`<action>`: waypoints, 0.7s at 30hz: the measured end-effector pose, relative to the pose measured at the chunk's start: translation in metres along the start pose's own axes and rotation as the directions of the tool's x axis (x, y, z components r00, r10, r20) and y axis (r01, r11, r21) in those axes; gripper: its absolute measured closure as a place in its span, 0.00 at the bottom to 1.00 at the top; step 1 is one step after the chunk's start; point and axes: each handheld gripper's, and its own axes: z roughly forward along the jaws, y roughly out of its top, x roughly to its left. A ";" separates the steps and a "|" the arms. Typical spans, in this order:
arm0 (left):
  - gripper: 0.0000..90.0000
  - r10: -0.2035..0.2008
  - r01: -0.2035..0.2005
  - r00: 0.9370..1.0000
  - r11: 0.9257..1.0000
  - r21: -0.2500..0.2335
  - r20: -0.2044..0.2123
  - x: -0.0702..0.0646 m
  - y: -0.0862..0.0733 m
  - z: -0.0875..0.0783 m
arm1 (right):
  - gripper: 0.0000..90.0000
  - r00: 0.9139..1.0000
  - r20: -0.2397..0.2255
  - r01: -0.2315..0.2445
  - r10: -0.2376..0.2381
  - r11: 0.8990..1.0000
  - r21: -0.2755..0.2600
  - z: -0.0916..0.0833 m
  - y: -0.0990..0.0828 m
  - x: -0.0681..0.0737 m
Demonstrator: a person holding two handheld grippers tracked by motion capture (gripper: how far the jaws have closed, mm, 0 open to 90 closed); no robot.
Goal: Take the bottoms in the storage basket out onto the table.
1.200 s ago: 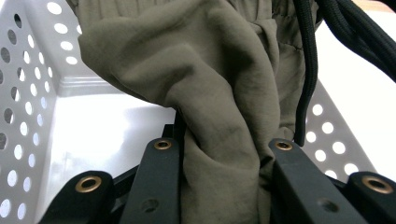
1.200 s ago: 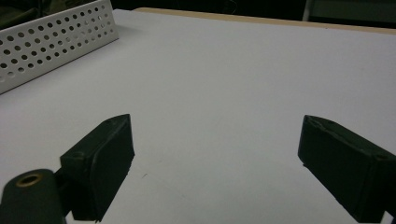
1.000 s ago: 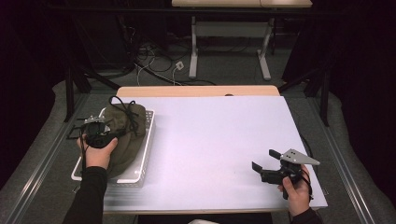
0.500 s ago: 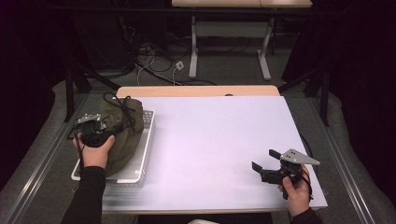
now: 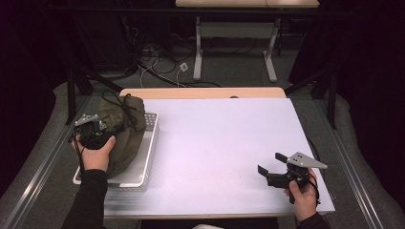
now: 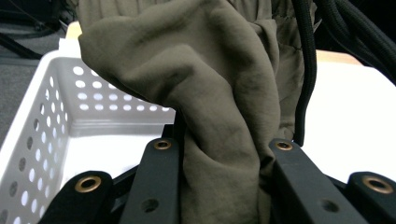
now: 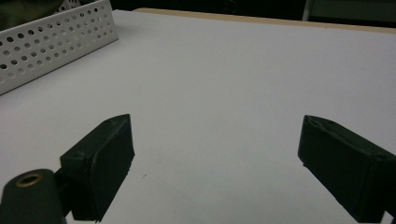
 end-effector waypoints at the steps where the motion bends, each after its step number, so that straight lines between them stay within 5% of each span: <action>1: 0.83 0.000 0.001 1.000 1.000 -0.006 0.002 -0.001 0.001 -0.001 | 0.12 1.000 0.000 0.000 0.000 1.000 0.000 0.000 0.000 0.000; 21: 0.83 0.030 -0.028 0.999 0.997 -0.076 0.023 -0.017 0.022 -0.024 | 0.12 1.000 -0.001 -0.002 0.002 1.000 -0.001 0.000 0.000 0.001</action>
